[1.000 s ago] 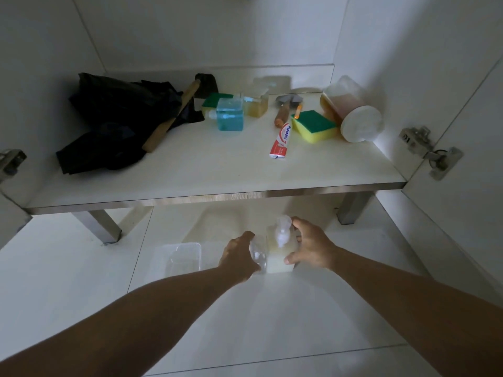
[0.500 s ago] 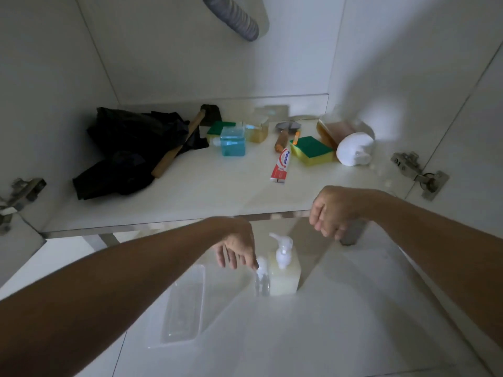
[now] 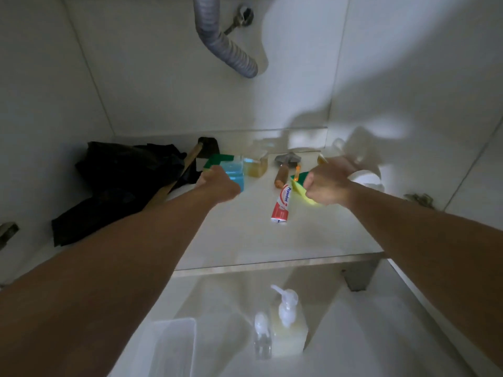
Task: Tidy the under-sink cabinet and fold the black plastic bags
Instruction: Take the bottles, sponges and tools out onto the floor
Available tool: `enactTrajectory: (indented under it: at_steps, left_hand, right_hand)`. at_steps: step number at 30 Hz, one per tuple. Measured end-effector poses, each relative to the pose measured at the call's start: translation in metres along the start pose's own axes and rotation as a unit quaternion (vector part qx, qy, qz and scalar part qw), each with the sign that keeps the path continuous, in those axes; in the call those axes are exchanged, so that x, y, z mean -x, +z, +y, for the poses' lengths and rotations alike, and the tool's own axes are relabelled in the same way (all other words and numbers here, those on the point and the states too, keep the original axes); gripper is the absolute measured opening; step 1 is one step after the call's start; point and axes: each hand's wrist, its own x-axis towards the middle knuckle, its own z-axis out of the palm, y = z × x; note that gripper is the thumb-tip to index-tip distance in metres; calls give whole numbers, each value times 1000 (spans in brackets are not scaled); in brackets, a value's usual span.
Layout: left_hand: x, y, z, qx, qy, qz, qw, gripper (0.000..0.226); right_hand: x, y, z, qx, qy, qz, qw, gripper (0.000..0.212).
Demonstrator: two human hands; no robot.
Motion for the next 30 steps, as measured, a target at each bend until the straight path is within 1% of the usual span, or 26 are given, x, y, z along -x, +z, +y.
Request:
enactTrajectory:
  at_steps: [1, 3, 5, 7, 10, 12, 13, 15, 17, 19, 21, 22, 24, 25, 27, 28, 30]
  left_hand:
    - [-9, -1, 1, 3, -6, 23, 1000, 68]
    - [-27, -5, 4, 32, -21, 40, 998, 75]
    - [-46, -4, 5, 60, -43, 47, 996, 83]
    - [-63, 2, 7, 61, -61, 50, 995, 92]
    - [-82, 18, 13, 22, -69, 12, 997, 110]
    - [-89, 27, 17, -25, -66, -11, 997, 114]
    - [-91, 30, 18, -50, -61, -15, 997, 113]
    - [-94, 34, 19, -82, -47, -6, 996, 103]
    - [-98, 34, 15, -89, -28, -10, 996, 96]
    - [-103, 31, 7, -78, 7, -46, 996, 88]
    - [-104, 19, -1, -55, 40, -99, 993, 70]
    - [-102, 11, -4, -50, 50, -130, 989, 67]
    - [-97, -2, -7, -45, 60, -177, 981, 74]
    - [-95, -7, -8, -29, 63, -189, 980, 78]
    - [-95, -6, -13, 53, 40, -206, 976, 80]
    - [-95, -4, -17, 107, 16, -196, 975, 80]
    - [-90, -2, -23, 177, -43, -188, 965, 81]
  right_hand:
    - [-6, -2, -2, 27, -8, 15, 999, 18]
    - [-17, -4, -8, 44, -16, 48, 998, 22]
    - [-32, -5, -17, 1, -14, 66, 998, 25]
    - [-59, -1, -24, -46, -28, 69, 996, 30]
    - [-100, 8, -35, -69, -41, 69, 994, 32]
    - [-124, 17, -43, -52, -44, 67, 995, 33]
    - [-136, 22, -47, -41, -42, 65, 996, 37]
    - [-155, 32, -55, -16, -43, 47, 998, 48]
    - [-168, 40, -64, 19, -57, 10, 998, 56]
    - [-177, 46, -73, 42, -71, -10, 997, 56]
    - [-182, 48, -80, 40, -64, 10, 997, 55]
    - [-188, 51, -82, 20, -57, 25, 998, 56]
    - [-196, 54, -86, -20, -52, 37, 998, 65]
    - [-199, 53, -87, -22, -53, 37, 998, 70]
    - [-198, 46, -91, 2, -45, 37, 998, 77]
    - [-195, 40, -94, 14, -36, 32, 999, 79]
    - [-187, 29, -99, 27, -16, -2, 1000, 74]
